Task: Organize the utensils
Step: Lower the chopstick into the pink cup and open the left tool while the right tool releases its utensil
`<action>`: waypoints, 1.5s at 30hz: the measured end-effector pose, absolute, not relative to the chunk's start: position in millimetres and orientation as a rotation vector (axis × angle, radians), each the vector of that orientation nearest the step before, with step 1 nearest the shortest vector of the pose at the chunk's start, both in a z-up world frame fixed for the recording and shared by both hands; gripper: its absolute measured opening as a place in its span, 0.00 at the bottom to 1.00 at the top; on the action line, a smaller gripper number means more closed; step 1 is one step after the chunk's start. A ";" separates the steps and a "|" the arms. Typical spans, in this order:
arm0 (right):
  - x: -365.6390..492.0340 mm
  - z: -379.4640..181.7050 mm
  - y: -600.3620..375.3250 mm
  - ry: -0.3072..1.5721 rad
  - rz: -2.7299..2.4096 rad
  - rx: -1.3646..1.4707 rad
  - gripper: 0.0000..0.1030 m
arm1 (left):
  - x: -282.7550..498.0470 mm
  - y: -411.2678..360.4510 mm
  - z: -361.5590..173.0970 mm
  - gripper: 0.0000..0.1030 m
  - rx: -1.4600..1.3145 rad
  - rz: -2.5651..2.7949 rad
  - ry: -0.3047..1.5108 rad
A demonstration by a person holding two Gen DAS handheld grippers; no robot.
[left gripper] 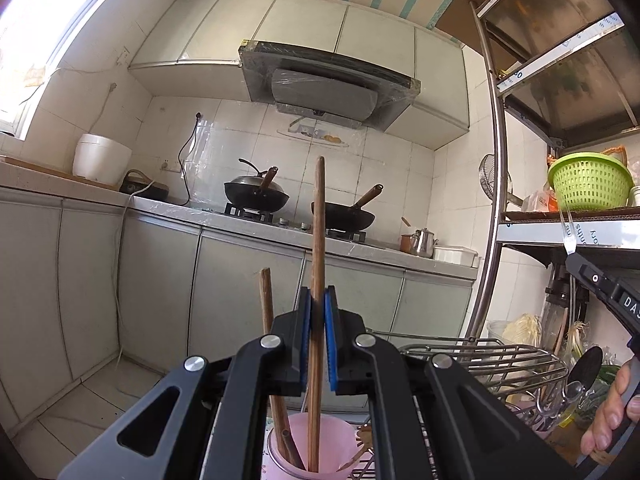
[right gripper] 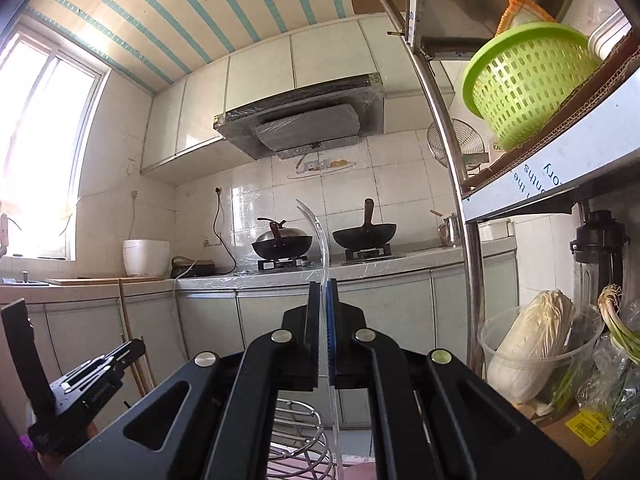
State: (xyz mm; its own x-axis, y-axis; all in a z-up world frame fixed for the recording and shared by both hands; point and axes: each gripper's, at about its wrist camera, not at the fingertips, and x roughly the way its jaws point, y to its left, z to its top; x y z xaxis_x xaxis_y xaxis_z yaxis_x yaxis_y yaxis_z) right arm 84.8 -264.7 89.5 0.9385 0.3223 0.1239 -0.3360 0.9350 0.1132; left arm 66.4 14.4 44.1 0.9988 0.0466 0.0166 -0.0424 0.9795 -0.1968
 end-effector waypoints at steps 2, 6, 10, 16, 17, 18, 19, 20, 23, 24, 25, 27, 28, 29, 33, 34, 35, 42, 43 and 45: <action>88.6 84.6 -263.2 -0.115 0.325 0.125 0.03 | 68.3 16.0 41.8 0.06 -0.203 0.045 -0.015; 94.2 75.4 -263.4 -0.110 0.318 0.125 0.03 | 71.1 17.5 39.2 0.06 -0.205 0.044 -0.012; 96.2 65.1 -263.4 -0.088 0.311 0.117 0.03 | 72.4 17.4 38.9 0.06 -0.207 0.035 -0.005; 87.0 58.4 -265.8 -0.046 0.304 0.118 0.03 | 71.0 16.7 39.4 0.07 -0.213 0.002 0.044; 85.6 57.6 -266.1 -0.037 0.301 0.117 0.03 | 71.0 16.9 40.0 0.07 -0.218 -0.004 0.058; 83.6 57.1 -266.9 -0.024 0.297 0.116 0.03 | 71.4 16.7 40.9 0.07 -0.218 -0.011 0.076; 82.5 56.8 -267.1 -0.006 0.293 0.117 0.03 | 71.8 16.4 41.5 0.07 -0.216 -0.018 0.096; 82.1 56.2 -267.3 0.018 0.291 0.118 0.03 | 71.9 16.1 41.7 0.07 -0.214 -0.024 0.116; 77.7 54.9 -267.9 0.070 0.286 0.120 0.03 | 71.1 15.1 41.6 0.08 -0.211 -0.040 0.169; 75.9 55.1 -268.1 0.092 0.285 0.121 0.03 | 71.0 15.3 41.2 0.08 -0.213 -0.043 0.189; 74.5 54.9 -267.6 0.106 0.286 0.122 0.03 | 71.1 15.7 40.7 0.08 -0.216 -0.047 0.211; 71.8 53.9 -265.6 0.146 0.279 0.112 0.03 | 71.9 17.0 39.3 0.09 -0.232 -0.060 0.254; 70.9 52.8 -264.3 0.165 0.277 0.107 0.03 | 72.3 17.5 38.5 0.09 -0.238 -0.062 0.275; 70.5 51.8 -263.2 0.185 0.273 0.104 0.03 | 72.1 17.6 37.7 0.09 -0.237 -0.064 0.290; 73.9 47.0 -260.5 0.269 0.253 0.098 0.03 | 73.3 12.7 35.3 0.10 -0.193 -0.063 0.348; 74.4 45.7 -260.5 0.286 0.249 0.101 0.03 | 73.5 10.6 34.9 0.10 -0.178 -0.063 0.359; 74.8 44.9 -260.8 0.299 0.248 0.105 0.03 | 73.2 8.6 34.6 0.13 -0.163 -0.066 0.368; 84.3 40.0 -261.8 0.429 0.259 0.118 0.07 | 71.0 8.0 37.8 0.19 -0.139 -0.051 0.414; 84.3 39.8 -262.9 0.435 0.263 0.123 0.16 | 70.7 9.1 37.8 0.19 -0.144 -0.058 0.428; 81.7 39.7 -263.7 0.442 0.271 0.127 0.30 | 70.0 11.4 38.0 0.21 -0.154 -0.064 0.450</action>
State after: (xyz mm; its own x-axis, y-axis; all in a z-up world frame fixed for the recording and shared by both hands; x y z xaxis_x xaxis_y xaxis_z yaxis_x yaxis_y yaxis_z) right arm 81.7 -263.7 39.7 0.8687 0.2854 -0.4048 -0.2304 0.9563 0.1798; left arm 70.0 11.4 38.0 0.8986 -0.0955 -0.4284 0.0276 0.9864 -0.1619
